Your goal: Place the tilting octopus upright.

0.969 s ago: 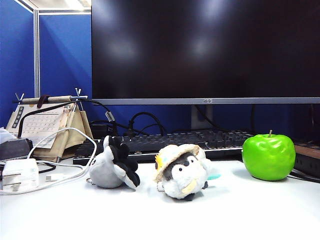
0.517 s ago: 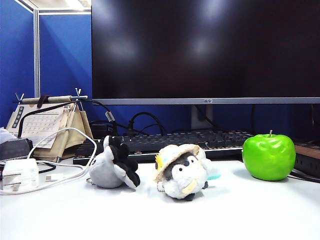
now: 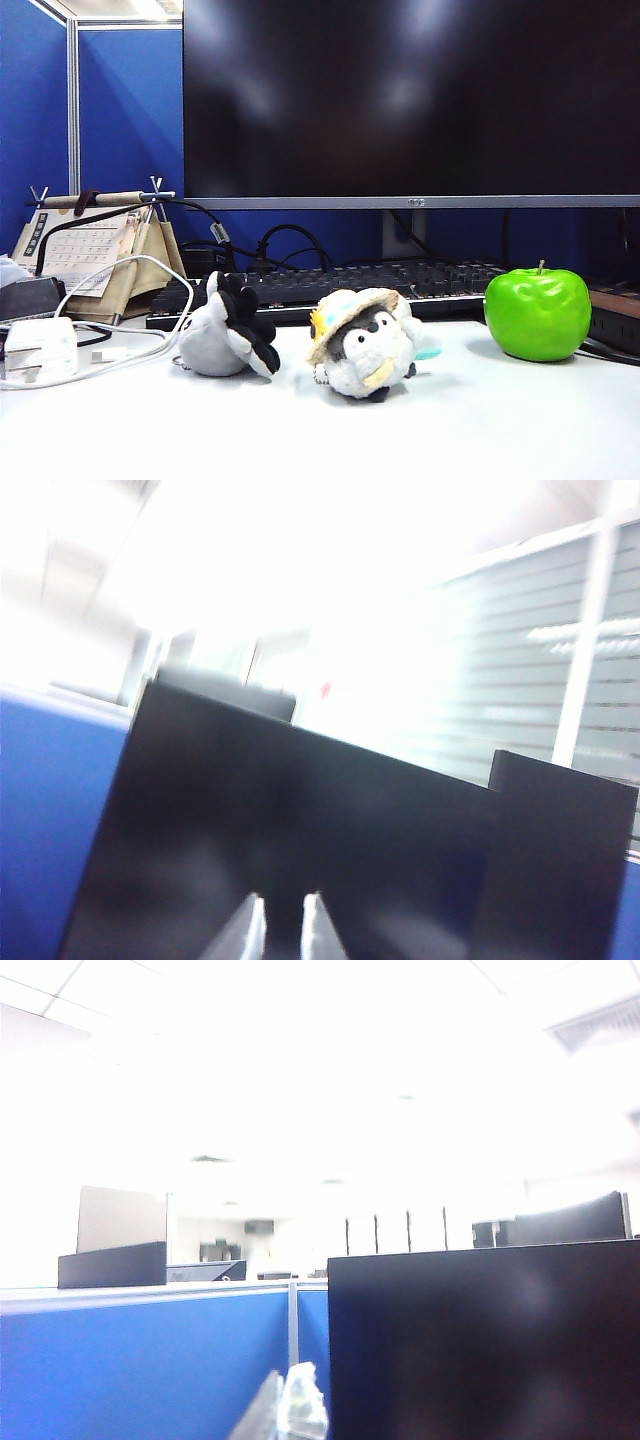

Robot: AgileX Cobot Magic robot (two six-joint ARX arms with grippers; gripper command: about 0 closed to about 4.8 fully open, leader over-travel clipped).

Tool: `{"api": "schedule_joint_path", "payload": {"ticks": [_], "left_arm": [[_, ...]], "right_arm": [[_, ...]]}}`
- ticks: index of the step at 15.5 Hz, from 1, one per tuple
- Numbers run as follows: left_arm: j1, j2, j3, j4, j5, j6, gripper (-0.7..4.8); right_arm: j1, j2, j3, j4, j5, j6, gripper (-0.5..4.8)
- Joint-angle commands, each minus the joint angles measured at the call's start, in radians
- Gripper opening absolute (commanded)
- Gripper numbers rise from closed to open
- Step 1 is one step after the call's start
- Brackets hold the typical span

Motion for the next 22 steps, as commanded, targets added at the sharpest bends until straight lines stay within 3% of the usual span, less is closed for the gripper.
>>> {"api": "schedule_joint_path", "payload": {"ticks": [1,5,9,11,13,14,15,17,19,21,22], "left_arm": [[0.002,0.120,0.185,-0.151,0.124,-0.002,0.66],[0.001,0.362,0.330,-0.312,0.302,0.005,0.66],[0.000,0.600,0.346,-0.324,0.487,0.001,0.51],[-0.002,0.682,0.346,-0.332,0.523,0.003,0.48],[-0.021,0.717,0.346,-0.338,0.522,0.011,0.48],[-0.032,0.726,0.346,-0.341,0.507,0.035,0.41],[-0.074,0.743,0.346,-0.351,0.463,0.073,-0.03],[-0.121,0.752,0.346,-0.382,0.407,0.131,-0.04],[-0.143,0.755,0.346,-0.442,0.315,0.246,-0.04],[-0.142,0.755,0.346,-0.477,0.097,0.405,-0.04],[-0.143,0.765,0.346,-0.478,-0.016,0.470,-0.04]], "right_arm": [[0.000,0.080,0.136,-0.241,-0.085,-0.003,-0.05],[0.000,0.243,0.253,-0.390,-0.207,-0.003,-0.05],[0.002,0.470,0.349,-0.404,-0.241,0.047,-0.05],[0.018,0.594,0.389,-0.434,-0.339,0.065,-0.05],[0.119,0.679,0.397,-0.488,-0.336,0.038,-0.05],[0.195,0.724,0.397,-0.514,-0.319,-0.009,-0.05],[0.367,0.819,0.397,-0.545,-0.236,-0.084,-0.05],[0.603,0.966,0.404,-0.547,-0.097,-0.183,-0.05],[0.714,1.129,0.450,-0.559,-0.051,-0.311,-0.05],[0.730,1.228,0.513,-0.564,0.086,-0.317,-0.05],[0.731,1.249,0.540,-0.566,0.190,-0.388,-0.05]]}}
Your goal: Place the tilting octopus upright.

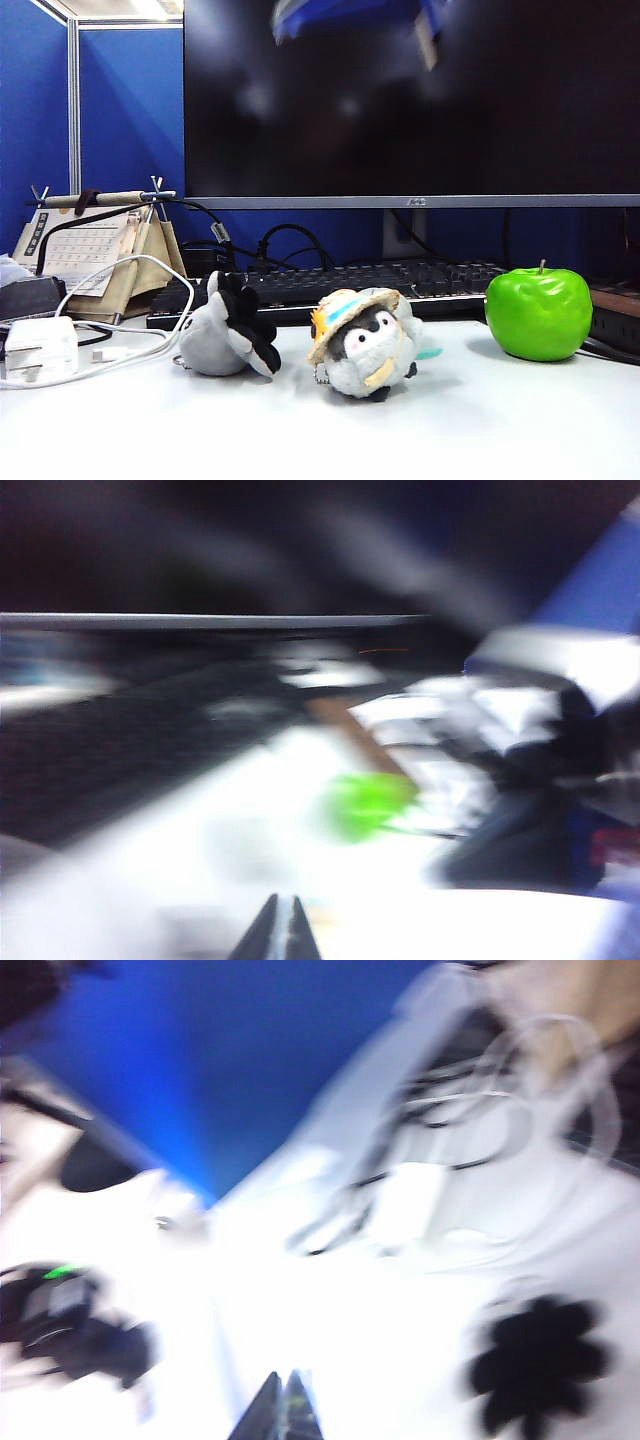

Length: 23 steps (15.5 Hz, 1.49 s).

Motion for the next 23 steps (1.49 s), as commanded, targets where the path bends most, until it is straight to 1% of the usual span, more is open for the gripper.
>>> {"api": "schedule_joint_path", "payload": {"ticks": [1,2,4,5,6,11,12,13,14,16,18,21,22,23], "left_arm": [[0.001,0.017,0.005,-0.008,-0.297,0.196,-0.04],[0.001,0.031,0.005,-0.008,-0.357,0.226,-0.04],[0.001,0.058,0.005,-0.008,-0.420,0.242,-0.04],[0.001,0.075,0.005,-0.008,-0.421,0.246,-0.04],[0.001,0.090,0.005,-0.008,-0.415,0.245,-0.03],[0.001,0.090,0.005,0.022,-0.411,0.241,-0.03],[0.001,0.090,0.005,0.018,-0.397,0.241,-0.02],[0.001,0.090,0.005,0.012,-0.370,0.240,-0.02],[0.001,0.090,0.005,0.002,-0.362,0.222,-0.02],[0.001,0.093,0.005,-0.007,-0.360,0.177,-0.02],[0.001,0.093,0.005,-0.018,-0.358,0.177,-0.02],[0.001,0.094,0.005,-0.033,-0.355,0.177,-0.02],[0.001,0.094,0.005,-0.034,-0.355,0.177,-0.02],[0.001,0.094,0.005,-0.034,-0.354,0.177,-0.02]], "right_arm": [[0.000,0.038,0.068,0.011,0.237,-0.142,-0.05],[0.000,0.038,0.083,0.020,0.327,-0.211,-0.05],[0.001,0.037,0.090,0.024,0.464,-0.294,-0.05],[0.001,0.038,0.090,0.017,0.513,-0.299,-0.05],[0.001,0.037,0.090,0.011,0.541,-0.299,-0.05],[0.005,0.039,0.087,0.008,0.533,-0.294,-0.04],[0.008,0.039,0.088,0.002,0.533,-0.280,0.03],[0.016,0.047,0.088,-0.002,0.533,-0.253,0.31],[0.039,0.070,0.088,-0.001,0.533,-0.243,0.64],[0.068,0.132,0.088,0.008,0.544,-0.243,0.64],[0.106,0.218,0.089,0.027,0.550,-0.243,0.64],[0.147,0.286,0.089,0.032,0.559,-0.231,0.68],[0.163,0.298,0.089,0.034,0.558,-0.228,1.05],[0.177,0.301,0.089,0.034,0.559,-0.220,1.27]]}}
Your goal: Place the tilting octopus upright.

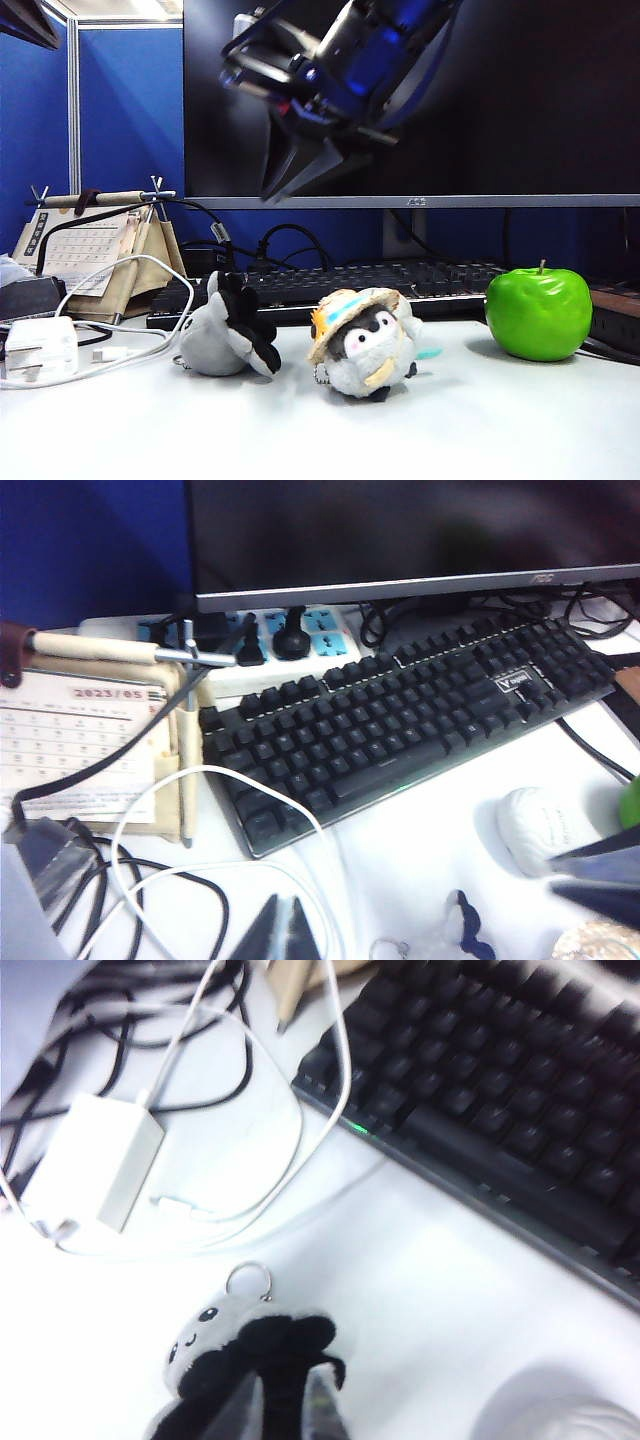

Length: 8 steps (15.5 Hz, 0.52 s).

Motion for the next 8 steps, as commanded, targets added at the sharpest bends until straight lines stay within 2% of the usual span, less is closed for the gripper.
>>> {"api": "schedule_joint_path", "payload": {"ticks": [1,4,6,8], "left_arm": [[0.000,0.000,0.004,0.003,0.011,0.000,-0.02],[0.000,0.001,0.004,-0.002,0.016,0.000,-0.02],[0.000,0.001,0.004,-0.018,0.016,0.000,-0.02],[0.000,0.002,0.004,-0.027,0.016,0.000,-0.02]], "right_arm": [[0.045,0.014,0.004,0.034,0.002,0.016,1.27],[0.080,0.052,0.004,0.112,0.020,0.016,1.28],[0.080,0.106,0.004,0.128,0.030,0.021,2.35],[0.080,0.131,0.004,0.130,0.042,0.023,2.35]]}}
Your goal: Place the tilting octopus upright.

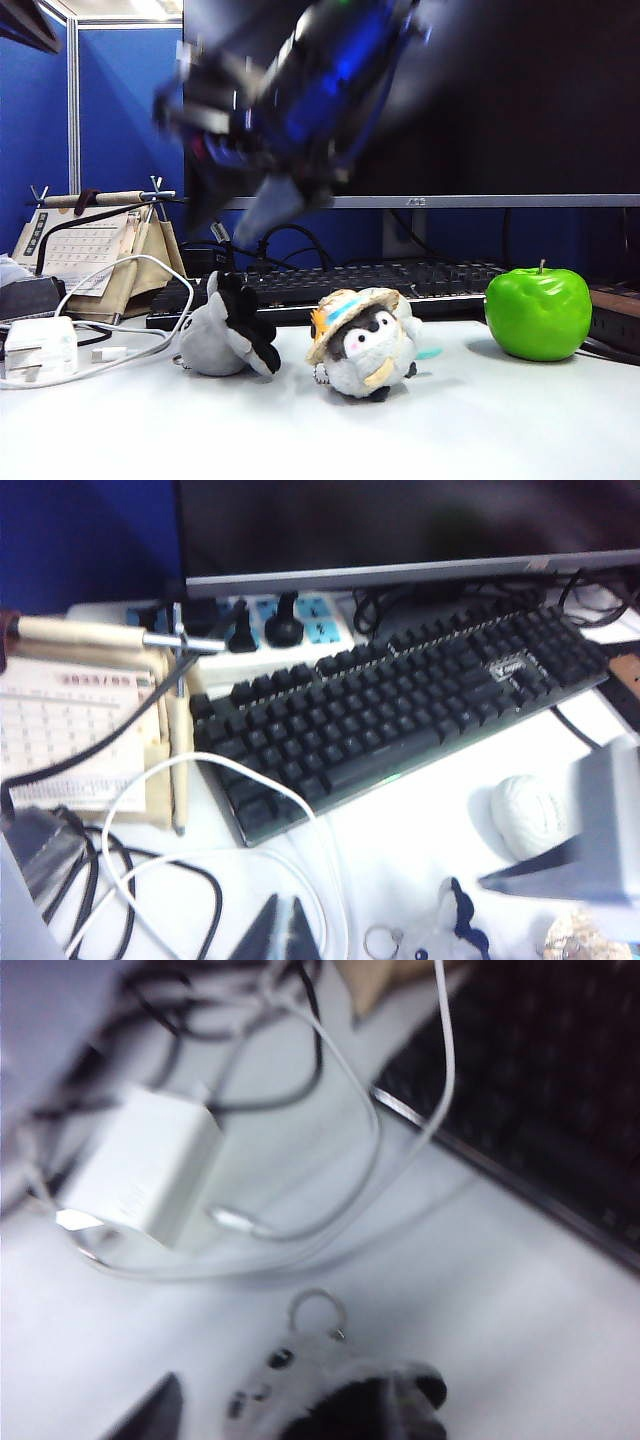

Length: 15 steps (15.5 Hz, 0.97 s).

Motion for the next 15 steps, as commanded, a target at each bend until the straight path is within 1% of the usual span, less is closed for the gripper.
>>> {"api": "schedule_joint_path", "payload": {"ticks": [1,7,9,10,13,15], "left_arm": [[0.000,-0.002,0.004,-0.004,0.005,0.000,-0.02],[0.000,0.001,0.004,0.000,0.005,0.000,-0.02],[0.000,0.001,0.004,0.000,0.005,0.000,-0.02],[0.000,0.001,0.004,-0.001,0.005,0.000,-0.02],[0.000,0.001,0.004,0.000,0.005,0.000,-0.02],[0.000,0.001,0.004,-0.001,0.005,0.000,-0.02]], "right_arm": [[0.002,0.036,0.003,0.026,0.017,0.005,2.35],[0.002,0.068,0.003,0.032,0.021,0.006,2.34],[0.002,0.071,0.003,0.031,0.071,0.006,2.34],[0.000,0.072,0.003,0.026,0.079,0.009,2.34],[0.001,0.090,0.003,0.000,0.088,0.054,2.34],[0.001,0.095,0.003,-0.003,0.088,0.062,2.29]]}}
